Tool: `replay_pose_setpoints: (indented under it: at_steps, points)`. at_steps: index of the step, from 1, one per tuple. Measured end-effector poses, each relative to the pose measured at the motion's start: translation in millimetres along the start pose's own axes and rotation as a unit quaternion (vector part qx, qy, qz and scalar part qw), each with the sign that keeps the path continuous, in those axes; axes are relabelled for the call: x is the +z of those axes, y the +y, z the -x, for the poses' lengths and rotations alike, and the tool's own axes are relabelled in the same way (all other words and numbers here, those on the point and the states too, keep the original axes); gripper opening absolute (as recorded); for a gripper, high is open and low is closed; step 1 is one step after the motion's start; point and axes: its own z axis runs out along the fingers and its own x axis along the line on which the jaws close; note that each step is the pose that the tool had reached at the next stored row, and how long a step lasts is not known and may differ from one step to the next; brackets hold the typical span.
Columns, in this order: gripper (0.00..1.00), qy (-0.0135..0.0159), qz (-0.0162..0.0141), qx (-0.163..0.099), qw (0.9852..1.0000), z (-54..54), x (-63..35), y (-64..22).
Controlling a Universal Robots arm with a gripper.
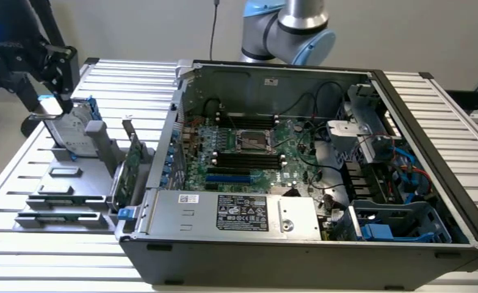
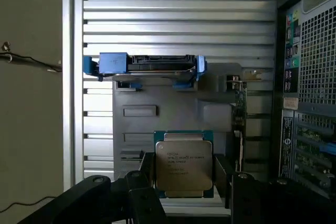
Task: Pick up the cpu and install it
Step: 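Pick up the cpu and move it towards the insertion slot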
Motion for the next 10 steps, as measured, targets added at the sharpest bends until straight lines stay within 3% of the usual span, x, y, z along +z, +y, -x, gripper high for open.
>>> replay_pose_setpoints:
  at_steps: [5, 10]
  points:
    - [0.55, 0.0028, 0.0000, 0.000, 1.0000, 22.6, -15.2, 0.8]
    - [0.55, 0.0045, -0.0001, 0.000, 1.0000, 45.0, -23.4, 1.2]
